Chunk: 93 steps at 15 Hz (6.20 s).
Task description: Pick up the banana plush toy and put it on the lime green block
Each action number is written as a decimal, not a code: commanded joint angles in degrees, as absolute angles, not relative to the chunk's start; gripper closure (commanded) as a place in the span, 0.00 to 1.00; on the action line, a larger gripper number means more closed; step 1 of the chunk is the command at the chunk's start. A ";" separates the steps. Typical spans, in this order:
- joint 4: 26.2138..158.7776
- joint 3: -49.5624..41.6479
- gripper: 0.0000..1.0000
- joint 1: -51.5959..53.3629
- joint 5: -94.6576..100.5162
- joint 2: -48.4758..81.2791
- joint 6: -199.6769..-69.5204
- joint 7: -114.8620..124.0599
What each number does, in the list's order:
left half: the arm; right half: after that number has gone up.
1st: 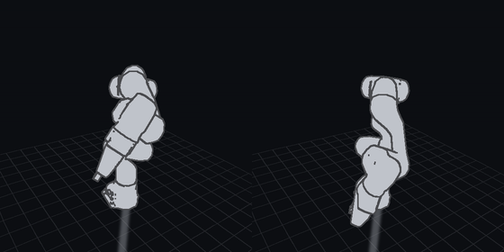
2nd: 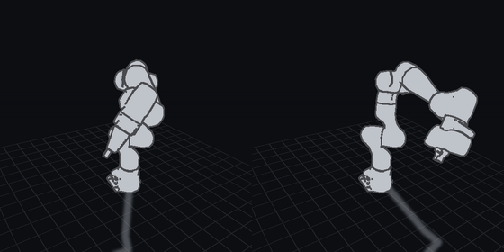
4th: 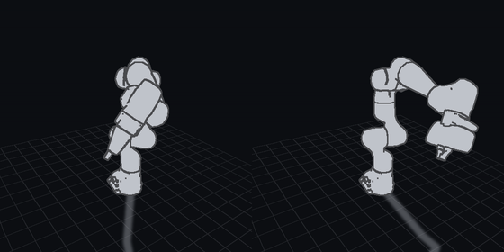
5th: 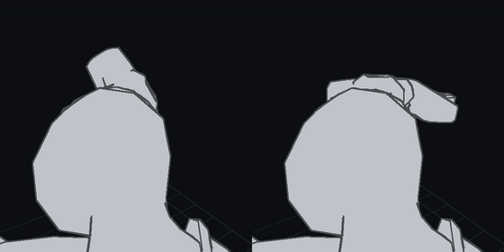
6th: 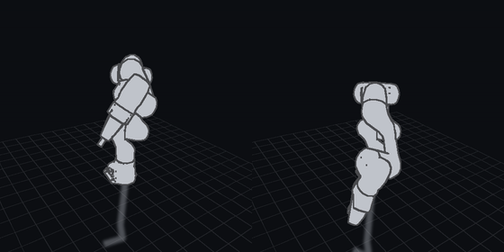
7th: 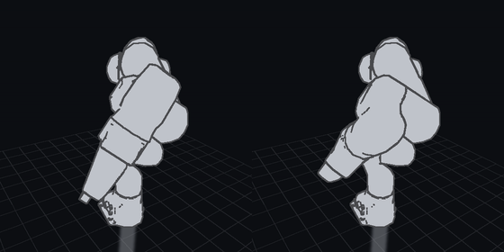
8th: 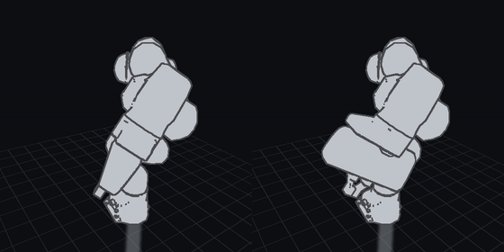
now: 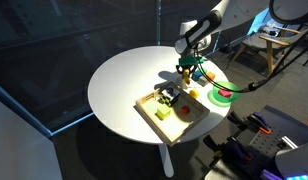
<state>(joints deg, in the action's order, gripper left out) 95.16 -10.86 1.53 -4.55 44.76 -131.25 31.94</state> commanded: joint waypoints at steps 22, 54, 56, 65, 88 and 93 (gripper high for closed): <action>108.72 -5.13 0.86 9.02 10.15 28.88 -130.50 17.44; 117.57 4.19 0.86 8.48 6.50 25.36 -138.28 -0.41; 117.59 4.25 0.86 9.46 7.71 25.87 -138.39 -0.22; 120.07 5.62 0.86 13.28 11.50 25.10 -140.17 -0.70; 129.85 9.77 0.00 10.96 5.57 21.35 -147.74 -3.16; 129.84 10.43 0.00 10.95 4.83 19.50 -145.32 -3.28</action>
